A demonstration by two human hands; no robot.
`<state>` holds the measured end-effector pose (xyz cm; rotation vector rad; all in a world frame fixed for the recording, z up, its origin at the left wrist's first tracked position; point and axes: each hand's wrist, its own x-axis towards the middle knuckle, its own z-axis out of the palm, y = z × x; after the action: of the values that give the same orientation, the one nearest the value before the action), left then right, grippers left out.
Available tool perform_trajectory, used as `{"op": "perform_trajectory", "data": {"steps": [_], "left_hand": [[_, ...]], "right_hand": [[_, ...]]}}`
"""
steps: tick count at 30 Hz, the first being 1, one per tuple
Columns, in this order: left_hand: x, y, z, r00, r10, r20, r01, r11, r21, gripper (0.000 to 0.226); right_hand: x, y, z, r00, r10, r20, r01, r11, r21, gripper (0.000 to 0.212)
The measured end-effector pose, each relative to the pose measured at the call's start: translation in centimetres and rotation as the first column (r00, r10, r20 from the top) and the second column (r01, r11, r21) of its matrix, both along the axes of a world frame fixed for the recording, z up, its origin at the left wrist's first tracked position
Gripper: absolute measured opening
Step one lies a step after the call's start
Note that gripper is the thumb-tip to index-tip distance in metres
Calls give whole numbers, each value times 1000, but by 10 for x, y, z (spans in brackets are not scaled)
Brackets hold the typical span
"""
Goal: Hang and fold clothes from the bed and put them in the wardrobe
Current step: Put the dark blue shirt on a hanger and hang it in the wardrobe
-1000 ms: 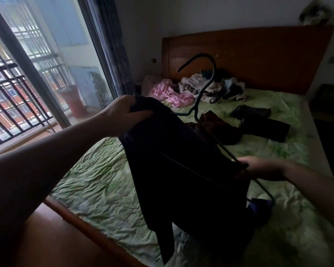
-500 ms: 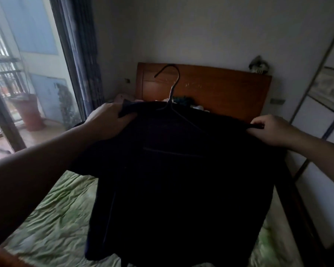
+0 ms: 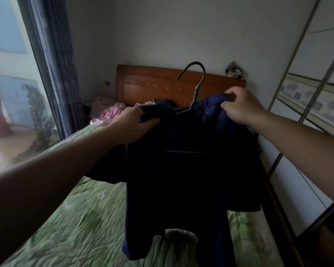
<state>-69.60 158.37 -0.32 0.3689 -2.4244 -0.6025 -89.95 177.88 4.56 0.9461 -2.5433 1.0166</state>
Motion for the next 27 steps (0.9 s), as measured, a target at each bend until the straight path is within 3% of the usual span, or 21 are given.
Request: {"op": "perform_trajectory", "data": {"steps": [3,6,8,11,16,19,21,23,25,27], "left_hand": [[-4,-7,-1,1000,-16,7,16,999,40,29],[-8,-11,-4,998,-58,27,57,998,37,27],[-6,-13,-6,998,-53,41,50,996,75,25],[3,-14,-5,996,-83,29,78,983,166,21],[10,-14,-2,984,-170,62,146,948,283,21],[8,-14,-2,971,-238,21,219,922,318,25],[7,-11,0,971,-240,26,218,918,332,23],[2,-8,1,975,-219,34,200,937,286,26],[-3,-5,0,980,-195,39,179,953,244,25],[-3,-1,-1,980,-196,21,185,949,256,24]], "right_hand": [[5,3,3,993,111,-38,-104,984,144,35],[13,7,6,975,198,104,-223,907,357,47],[12,12,7,960,208,188,-264,895,358,51],[-2,24,15,979,139,147,-174,947,269,41],[-19,39,32,972,-13,-236,82,955,286,28],[-2,31,25,899,62,-434,108,928,357,27],[12,21,18,867,127,-482,93,909,406,25],[23,11,15,923,156,-352,2,912,410,19],[31,3,12,983,164,-87,-128,939,320,17],[43,-1,10,973,184,138,-214,944,250,20]]}}
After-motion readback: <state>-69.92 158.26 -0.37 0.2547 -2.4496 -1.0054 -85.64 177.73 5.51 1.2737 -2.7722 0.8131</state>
